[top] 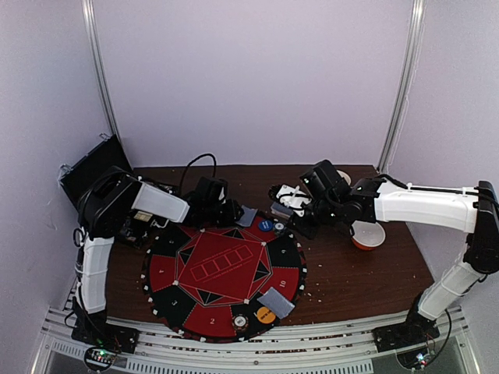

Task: Distribute texas hold em gaming equipment
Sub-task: Adjust the poker card in the small blind area.

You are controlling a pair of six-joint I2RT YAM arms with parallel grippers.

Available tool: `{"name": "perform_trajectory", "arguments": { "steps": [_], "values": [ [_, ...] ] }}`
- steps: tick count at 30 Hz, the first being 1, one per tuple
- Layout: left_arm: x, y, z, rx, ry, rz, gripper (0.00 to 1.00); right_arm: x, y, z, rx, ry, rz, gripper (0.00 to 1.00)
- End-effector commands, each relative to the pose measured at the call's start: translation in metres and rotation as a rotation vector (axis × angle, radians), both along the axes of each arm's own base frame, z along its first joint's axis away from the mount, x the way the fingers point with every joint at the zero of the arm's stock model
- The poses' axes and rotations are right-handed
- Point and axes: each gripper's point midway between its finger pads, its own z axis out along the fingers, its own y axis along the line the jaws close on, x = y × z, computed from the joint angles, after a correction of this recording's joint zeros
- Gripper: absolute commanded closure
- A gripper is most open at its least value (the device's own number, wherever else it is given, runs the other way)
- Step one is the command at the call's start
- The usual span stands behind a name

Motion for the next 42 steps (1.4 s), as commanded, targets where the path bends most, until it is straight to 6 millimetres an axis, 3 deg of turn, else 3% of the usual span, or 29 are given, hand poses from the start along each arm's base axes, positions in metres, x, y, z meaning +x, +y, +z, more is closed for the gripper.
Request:
{"name": "perform_trajectory", "arguments": {
  "steps": [1,8,17,27,30,34,39,42],
  "values": [
    [-0.010,-0.012,-0.019,0.006,0.046,-0.089,0.65,0.001,-0.005,0.017,0.016,-0.029,-0.010,0.71],
    [-0.014,-0.018,-0.014,-0.005,0.023,-0.143,0.99,0.001,-0.006,0.016,0.017,-0.027,-0.013,0.71],
    [-0.015,-0.019,-0.001,0.031,-0.078,-0.217,1.00,0.000,-0.005,0.016,0.019,-0.023,-0.010,0.71],
    [-0.020,-0.024,-0.004,0.063,-0.101,-0.297,1.00,0.000,-0.005,0.016,0.019,-0.021,-0.006,0.71],
    [-0.014,-0.019,0.000,0.088,-0.104,-0.258,0.87,-0.001,-0.005,0.017,0.015,-0.021,-0.005,0.71],
    [-0.007,-0.015,0.023,0.092,-0.158,-0.221,0.70,-0.001,-0.006,0.021,0.018,-0.026,-0.005,0.71],
    [-0.003,-0.012,0.069,0.073,-0.248,-0.203,0.60,-0.002,-0.006,0.024,0.021,-0.030,0.004,0.71],
    [-0.009,-0.005,0.118,0.027,-0.345,-0.185,0.52,-0.004,-0.004,0.028,0.029,-0.036,0.019,0.71]
  ]
}}
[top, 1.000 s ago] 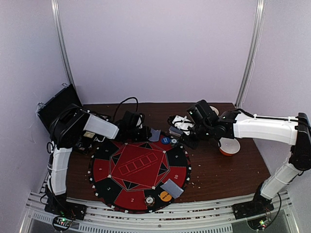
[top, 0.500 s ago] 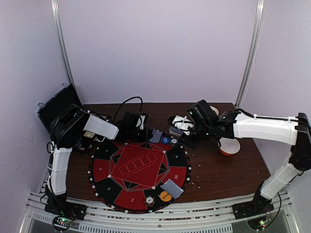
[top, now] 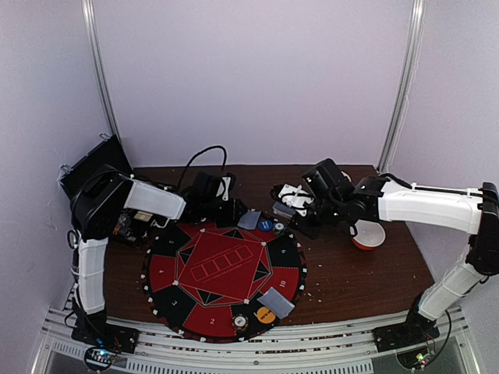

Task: Distribute texas hold em gaming equipment
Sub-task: Adjust the poker card in the small blind area, then pick up the poker card from the face-down deck piles.

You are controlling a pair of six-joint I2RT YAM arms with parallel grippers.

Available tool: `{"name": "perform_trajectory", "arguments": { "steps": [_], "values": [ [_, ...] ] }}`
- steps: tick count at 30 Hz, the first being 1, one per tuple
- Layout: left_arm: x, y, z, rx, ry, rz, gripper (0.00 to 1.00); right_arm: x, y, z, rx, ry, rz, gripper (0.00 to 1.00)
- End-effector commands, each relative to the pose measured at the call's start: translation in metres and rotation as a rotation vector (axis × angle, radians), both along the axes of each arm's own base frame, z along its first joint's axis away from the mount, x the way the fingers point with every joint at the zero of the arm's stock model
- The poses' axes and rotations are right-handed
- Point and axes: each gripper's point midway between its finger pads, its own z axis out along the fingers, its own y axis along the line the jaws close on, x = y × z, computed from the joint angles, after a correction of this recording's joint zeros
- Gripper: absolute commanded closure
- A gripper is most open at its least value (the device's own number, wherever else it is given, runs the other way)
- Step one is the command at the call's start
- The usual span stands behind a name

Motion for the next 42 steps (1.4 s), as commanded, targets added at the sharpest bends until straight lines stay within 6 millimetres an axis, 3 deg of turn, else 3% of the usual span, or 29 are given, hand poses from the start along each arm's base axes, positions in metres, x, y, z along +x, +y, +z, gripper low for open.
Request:
{"name": "perform_trajectory", "arguments": {
  "steps": [1,4,8,12,17,29,36,42],
  "values": [
    [-0.002,0.008,0.101,-0.110,-0.209,0.016,0.48,0.000,0.000,0.024,0.034,-0.040,0.022,0.71],
    [-0.026,0.011,0.144,-0.194,-0.275,-0.050,0.35,-0.002,0.004,0.029,0.050,-0.045,0.044,0.71],
    [-0.078,-0.009,0.179,-0.323,-0.281,-0.329,0.22,-0.005,0.014,0.036,0.085,-0.047,0.086,0.70],
    [-0.120,-0.025,0.186,-0.431,-0.179,-0.555,0.19,-0.006,0.024,0.042,0.109,-0.060,0.115,0.70],
    [-0.146,-0.038,0.187,-0.449,-0.155,-0.686,0.17,-0.008,0.034,0.043,0.119,-0.062,0.140,0.70],
    [-0.152,-0.058,0.186,-0.487,-0.115,-0.720,0.15,-0.008,0.049,0.038,0.111,-0.060,0.167,0.70],
    [-0.131,-0.065,0.160,-0.355,-0.085,-0.636,0.27,-0.009,0.056,0.032,0.067,-0.073,0.189,0.70],
    [-0.128,-0.062,0.150,-0.277,-0.091,-0.629,0.42,-0.011,0.055,0.024,0.025,-0.069,0.195,0.70]
  ]
}}
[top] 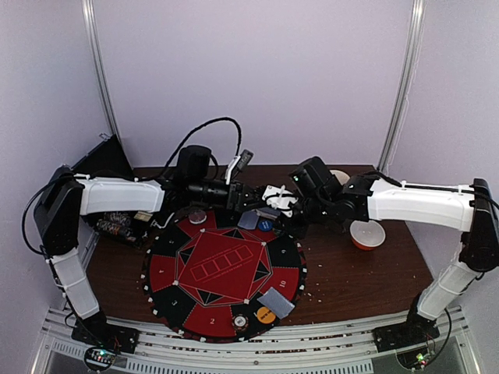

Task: Distribute texas hold em gaming equipment
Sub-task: Pick up the poker card from the face-down deck piles.

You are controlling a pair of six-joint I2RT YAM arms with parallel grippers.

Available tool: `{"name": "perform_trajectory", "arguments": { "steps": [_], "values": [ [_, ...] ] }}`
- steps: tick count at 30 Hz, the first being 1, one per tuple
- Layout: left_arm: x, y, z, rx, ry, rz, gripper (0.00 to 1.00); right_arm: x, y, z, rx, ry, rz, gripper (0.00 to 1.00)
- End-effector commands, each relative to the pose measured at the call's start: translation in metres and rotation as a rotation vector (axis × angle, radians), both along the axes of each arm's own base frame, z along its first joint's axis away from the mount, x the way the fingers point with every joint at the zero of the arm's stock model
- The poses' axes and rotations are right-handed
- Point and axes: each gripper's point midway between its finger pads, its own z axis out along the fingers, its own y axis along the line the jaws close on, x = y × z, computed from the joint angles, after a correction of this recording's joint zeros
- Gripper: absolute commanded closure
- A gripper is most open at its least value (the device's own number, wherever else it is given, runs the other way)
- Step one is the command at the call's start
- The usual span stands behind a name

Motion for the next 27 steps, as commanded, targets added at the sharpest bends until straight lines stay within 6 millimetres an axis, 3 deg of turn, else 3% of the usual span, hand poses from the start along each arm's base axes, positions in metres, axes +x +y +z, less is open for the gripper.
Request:
{"name": "perform_trajectory", "arguments": {
  "steps": [1,6,17,22,27],
  "values": [
    [0.007,0.001,-0.010,0.083,-0.065,0.024,0.48,0.001,0.006,0.012,0.002,-0.038,0.019,0.70],
    [0.005,0.010,-0.013,0.132,-0.104,0.034,0.67,0.000,0.004,0.020,0.027,-0.053,0.015,0.70],
    [0.013,0.026,-0.003,0.141,-0.140,0.096,0.63,-0.001,-0.001,0.014,0.010,-0.041,0.004,0.70],
    [0.002,0.026,0.008,0.105,-0.163,0.048,0.77,-0.001,-0.001,0.014,0.007,-0.043,0.002,0.70],
    [-0.011,0.027,0.019,0.059,-0.178,-0.007,0.99,0.000,-0.001,0.012,0.004,-0.039,0.000,0.70]
  ]
}}
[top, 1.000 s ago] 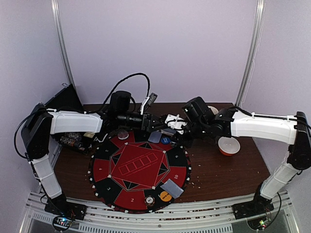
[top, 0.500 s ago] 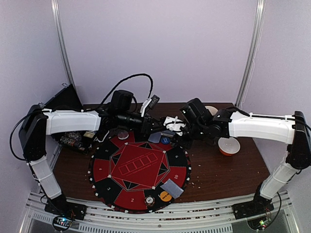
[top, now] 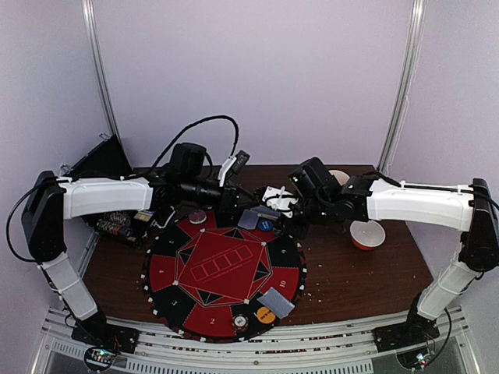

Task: Distribute texas hold em gaming equipment
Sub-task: Pick up the poker card from the face-down deck piles, then distribute the poker card in the big blind area.

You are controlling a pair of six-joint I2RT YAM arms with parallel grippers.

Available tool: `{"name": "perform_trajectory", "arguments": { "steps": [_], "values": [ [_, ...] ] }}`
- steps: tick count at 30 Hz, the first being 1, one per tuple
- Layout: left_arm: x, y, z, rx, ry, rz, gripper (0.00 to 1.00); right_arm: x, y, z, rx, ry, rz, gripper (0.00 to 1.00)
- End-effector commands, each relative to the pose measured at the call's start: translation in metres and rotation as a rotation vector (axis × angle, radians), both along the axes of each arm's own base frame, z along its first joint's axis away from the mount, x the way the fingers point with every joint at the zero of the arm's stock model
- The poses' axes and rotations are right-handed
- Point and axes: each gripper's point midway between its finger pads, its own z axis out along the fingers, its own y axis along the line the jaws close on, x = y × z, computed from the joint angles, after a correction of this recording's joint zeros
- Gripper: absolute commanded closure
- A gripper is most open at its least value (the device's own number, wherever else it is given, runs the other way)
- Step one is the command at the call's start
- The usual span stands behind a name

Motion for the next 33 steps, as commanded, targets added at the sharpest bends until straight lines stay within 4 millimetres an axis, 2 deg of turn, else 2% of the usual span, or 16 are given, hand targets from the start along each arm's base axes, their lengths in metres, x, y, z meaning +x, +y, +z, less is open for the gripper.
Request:
{"name": "perform_trajectory", "arguments": {
  "steps": [1,10,17,21,26,29,33],
  "values": [
    [-0.002,0.007,0.017,-0.043,-0.053,-0.022,1.00,-0.002,0.002,0.015,0.032,-0.029,0.005,0.70],
    [0.003,0.019,0.021,-0.036,-0.044,0.003,1.00,0.006,-0.009,0.010,0.022,-0.019,-0.040,0.71],
    [0.002,0.036,0.046,-0.094,-0.046,0.010,1.00,0.019,-0.033,0.004,0.026,-0.013,-0.115,0.72],
    [0.004,0.046,0.047,-0.085,-0.040,0.037,1.00,0.028,-0.049,-0.001,0.026,-0.013,-0.155,0.72],
    [-0.005,0.056,0.053,-0.119,-0.022,0.015,1.00,0.035,-0.065,0.004,0.040,-0.022,-0.193,0.72],
    [-0.013,0.059,0.034,-0.091,0.027,-0.009,1.00,0.042,-0.079,0.010,0.043,-0.036,-0.236,0.72],
    [-0.031,0.054,-0.020,0.014,0.133,-0.028,1.00,0.048,-0.096,0.017,0.034,-0.058,-0.288,0.72]
  ]
}}
